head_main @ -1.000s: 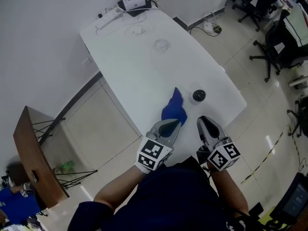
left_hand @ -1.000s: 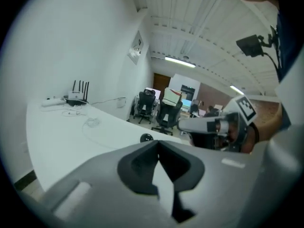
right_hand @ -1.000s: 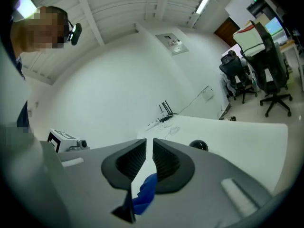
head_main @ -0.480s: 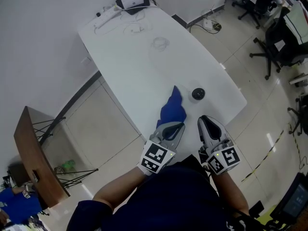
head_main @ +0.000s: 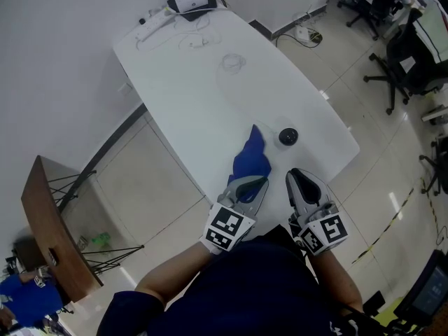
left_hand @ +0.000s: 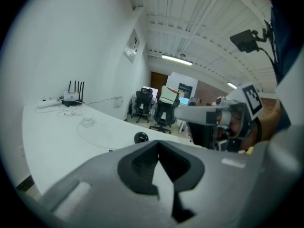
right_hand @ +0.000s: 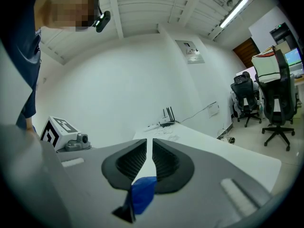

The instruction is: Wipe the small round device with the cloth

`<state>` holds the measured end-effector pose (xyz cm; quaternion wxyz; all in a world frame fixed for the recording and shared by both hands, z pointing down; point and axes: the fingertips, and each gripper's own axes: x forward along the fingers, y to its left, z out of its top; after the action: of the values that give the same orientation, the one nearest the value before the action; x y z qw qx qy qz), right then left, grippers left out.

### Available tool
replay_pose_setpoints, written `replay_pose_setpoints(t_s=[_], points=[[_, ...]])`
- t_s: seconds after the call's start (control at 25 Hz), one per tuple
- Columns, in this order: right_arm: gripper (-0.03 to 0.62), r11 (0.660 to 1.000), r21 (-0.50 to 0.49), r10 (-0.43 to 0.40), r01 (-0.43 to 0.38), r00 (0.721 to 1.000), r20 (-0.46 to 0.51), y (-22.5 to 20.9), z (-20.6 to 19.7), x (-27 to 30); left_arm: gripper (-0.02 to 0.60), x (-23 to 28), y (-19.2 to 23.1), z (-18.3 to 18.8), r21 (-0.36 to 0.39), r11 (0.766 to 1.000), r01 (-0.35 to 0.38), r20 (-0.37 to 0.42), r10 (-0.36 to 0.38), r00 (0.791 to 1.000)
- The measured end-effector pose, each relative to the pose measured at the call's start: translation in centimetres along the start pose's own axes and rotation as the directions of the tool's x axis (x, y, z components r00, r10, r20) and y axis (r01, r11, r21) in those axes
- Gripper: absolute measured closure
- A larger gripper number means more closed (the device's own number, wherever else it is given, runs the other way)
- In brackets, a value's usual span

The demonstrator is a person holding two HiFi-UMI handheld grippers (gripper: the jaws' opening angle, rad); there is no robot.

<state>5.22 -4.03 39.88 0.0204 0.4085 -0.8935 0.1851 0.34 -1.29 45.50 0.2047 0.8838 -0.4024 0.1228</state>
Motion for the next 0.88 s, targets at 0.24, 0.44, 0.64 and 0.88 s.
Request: replay_pose_setpoints(t_s=[0.24, 0.44, 0.64, 0.88], points=[[0.553, 1.0, -0.018, -0.005, 0.005, 1.0, -0.013, -0.05, -0.07, 0.09, 0.578, 0.21, 0.06, 0.22, 0.003, 1.0, 0.002, -0.002, -0.002, 1.0], [0.553, 1.0, -0.025, -0.004, 0.003, 1.0, -0.016, -0.04, -0.08, 0.1, 0.578, 0.36, 0.18, 0.27, 0.004, 1.0, 0.004, -0.004, -0.004, 1.0], [0.557, 1.0, -0.025, -0.006, 0.005, 1.0, -0.02, -0.11, -0.31, 0.03, 0.578, 0.41, 0.13, -0.06, 0.003, 1.0, 0.006, -0.011, -0.006, 1.0], [0.557, 1.0, -0.028, -0.007, 0.006, 1.0, -0.021, -0.1, -0.31, -0.05, 0.578, 0.39, 0.17, -0.16, 0.001, 1.0, 0.002, -0.014, -0.002, 1.0]])
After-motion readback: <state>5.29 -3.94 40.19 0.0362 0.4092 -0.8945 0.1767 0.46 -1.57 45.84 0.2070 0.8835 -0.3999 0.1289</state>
